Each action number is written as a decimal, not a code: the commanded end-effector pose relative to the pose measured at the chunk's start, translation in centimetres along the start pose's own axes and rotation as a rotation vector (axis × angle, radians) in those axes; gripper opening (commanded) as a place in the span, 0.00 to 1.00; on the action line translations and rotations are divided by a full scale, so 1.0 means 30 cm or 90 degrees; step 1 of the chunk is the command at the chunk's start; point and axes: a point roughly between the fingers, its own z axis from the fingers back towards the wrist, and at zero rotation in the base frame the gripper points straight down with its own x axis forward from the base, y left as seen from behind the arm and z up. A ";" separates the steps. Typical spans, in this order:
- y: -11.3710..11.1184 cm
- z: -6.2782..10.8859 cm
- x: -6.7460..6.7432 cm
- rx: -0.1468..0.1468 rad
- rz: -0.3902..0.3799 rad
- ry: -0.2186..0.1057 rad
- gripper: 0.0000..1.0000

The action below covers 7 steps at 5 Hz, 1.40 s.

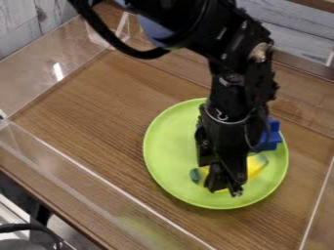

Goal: Remove the banana from inside the green plate and put it on the table

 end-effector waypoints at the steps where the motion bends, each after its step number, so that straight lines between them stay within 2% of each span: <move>1: 0.030 0.047 0.032 0.021 0.004 -0.037 0.00; 7: 0.028 0.005 0.003 0.017 0.026 -0.054 0.00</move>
